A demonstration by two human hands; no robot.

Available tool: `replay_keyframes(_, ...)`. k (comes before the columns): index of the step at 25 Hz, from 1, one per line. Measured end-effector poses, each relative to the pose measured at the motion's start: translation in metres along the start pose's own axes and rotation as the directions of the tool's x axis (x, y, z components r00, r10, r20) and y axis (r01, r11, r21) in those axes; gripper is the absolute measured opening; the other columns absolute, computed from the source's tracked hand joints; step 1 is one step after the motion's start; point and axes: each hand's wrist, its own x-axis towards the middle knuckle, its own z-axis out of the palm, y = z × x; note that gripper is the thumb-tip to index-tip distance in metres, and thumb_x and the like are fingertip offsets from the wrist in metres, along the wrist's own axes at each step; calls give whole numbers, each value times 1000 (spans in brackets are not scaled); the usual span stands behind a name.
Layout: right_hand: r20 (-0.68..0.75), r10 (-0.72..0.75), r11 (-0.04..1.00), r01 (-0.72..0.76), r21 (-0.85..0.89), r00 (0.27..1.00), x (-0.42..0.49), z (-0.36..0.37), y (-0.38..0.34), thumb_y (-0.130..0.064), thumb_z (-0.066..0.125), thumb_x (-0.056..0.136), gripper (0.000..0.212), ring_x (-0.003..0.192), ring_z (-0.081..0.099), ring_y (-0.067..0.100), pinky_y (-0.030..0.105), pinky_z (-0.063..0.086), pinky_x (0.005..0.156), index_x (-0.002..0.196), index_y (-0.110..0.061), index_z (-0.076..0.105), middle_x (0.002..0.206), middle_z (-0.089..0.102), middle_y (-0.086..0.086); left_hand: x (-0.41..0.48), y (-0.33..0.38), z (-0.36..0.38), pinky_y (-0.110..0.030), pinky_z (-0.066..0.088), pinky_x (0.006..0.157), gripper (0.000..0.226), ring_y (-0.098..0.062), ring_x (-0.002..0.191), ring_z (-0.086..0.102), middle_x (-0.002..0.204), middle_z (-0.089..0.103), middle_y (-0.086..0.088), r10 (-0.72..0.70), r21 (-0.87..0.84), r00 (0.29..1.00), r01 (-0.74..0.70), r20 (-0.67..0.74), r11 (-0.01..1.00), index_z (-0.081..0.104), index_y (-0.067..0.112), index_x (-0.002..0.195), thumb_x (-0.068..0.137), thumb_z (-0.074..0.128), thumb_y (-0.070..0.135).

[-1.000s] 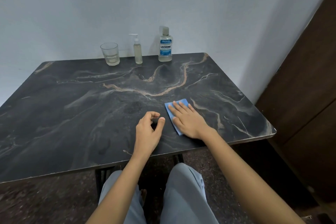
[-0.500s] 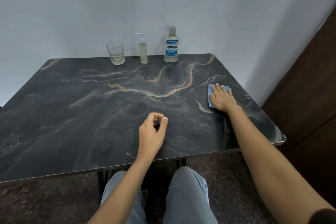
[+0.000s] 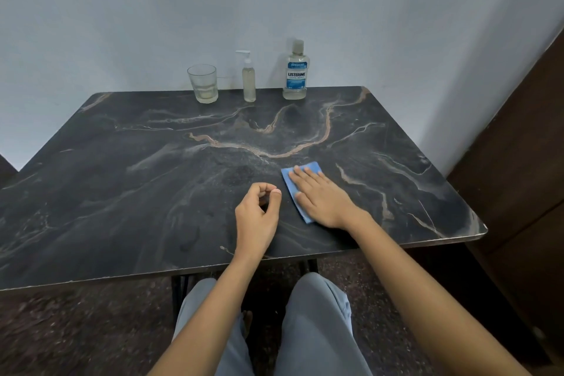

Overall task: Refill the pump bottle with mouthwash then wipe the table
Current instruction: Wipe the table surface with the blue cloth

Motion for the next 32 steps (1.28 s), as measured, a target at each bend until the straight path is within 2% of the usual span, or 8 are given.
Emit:
replay_keyframes(3, -35, 53, 998, -54, -11, 998, -52, 2, 22, -35, 20, 103, 53, 147, -1, 11, 29, -4, 118, 152, -20, 8, 160, 2, -2, 1, -2, -1, -6, 43, 72, 6, -2, 89, 62, 92, 67, 12, -20, -5, 1000, 20, 2, 1000, 64, 24, 94, 93, 59, 28)
replay_keyframes(6, -50, 281, 960, -281, 9, 958, -66, -8, 71, -35, 21, 103, 53, 147, 1, 11, 33, -4, 118, 152, -20, 9, 160, 2, -1, 2, -1, 0, -7, 41, 68, 9, 0, 80, 60, 88, 66, 11, -17, -11, 1000, 17, 3, 1000, 64, 23, 93, 95, 57, 28)
replay_keyframes(9, -39, 452, 892, -450, 50, 891, -35, -23, 116, -33, 19, 101, 54, 148, 2, 16, 39, -2, 119, 152, -16, 10, 161, 3, 2, 1, 2, 1, -11, 40, 58, 17, 1, 59, 50, 82, 64, 4, 5, 2, 1000, -5, 21, 1000, 64, 18, 93, 99, 49, 24)
replay_keyframes(12, -1, 507, 861, -506, 40, 862, 15, -31, 127, -31, 15, 100, 56, 148, -1, 21, 42, -3, 119, 152, -13, 5, 161, -1, 5, 2, 3, 2, -10, 41, 63, 22, 7, 65, 52, 87, 67, 1, 17, 7, 999, -17, 37, 1000, 65, 15, 94, 100, 45, 22)
replay_keyframes(20, 52, 255, 967, -255, -1, 966, 68, -13, 25, -30, 16, 101, 55, 148, -3, 24, 41, -4, 119, 152, -13, 2, 160, -1, 6, 3, 5, 5, -9, 41, 65, 25, 4, 70, 55, 84, 66, 4, 11, -11, 1000, -10, 24, 1000, 67, 15, 92, 99, 44, 21)
replay_keyframes(27, 35, -36, 999, 37, -11, 999, -10, 4, -31, -31, 22, 103, 53, 148, 0, 17, 33, -3, 119, 152, -18, 7, 160, 3, 0, 3, 6, -8, -8, 39, 66, 21, -6, 73, 55, 84, 66, 2, 51, 4, 999, -51, 15, 999, 65, 11, 92, 98, 49, 24)
replay_keyframes(30, 22, -162, 987, 161, 14, 987, -52, 4, -20, -35, 22, 103, 53, 147, 0, 12, 29, -3, 119, 152, -21, 10, 160, 4, -3, 24, -1, -51, -20, 39, 64, 21, -11, 70, 54, 79, 63, 2, 140, 98, 988, -133, -72, 986, 63, 13, 92, 98, 50, 27)
replay_keyframes(32, 23, -144, 990, 144, 14, 989, -67, 0, -1, -37, 21, 102, 54, 147, 2, 11, 27, -2, 118, 152, -21, 10, 160, 5, -2, 40, -16, -96, -24, 36, 65, 20, -15, 71, 54, 80, 62, -1, 176, 185, 973, -147, -150, 972, 63, 11, 93, 99, 51, 26)
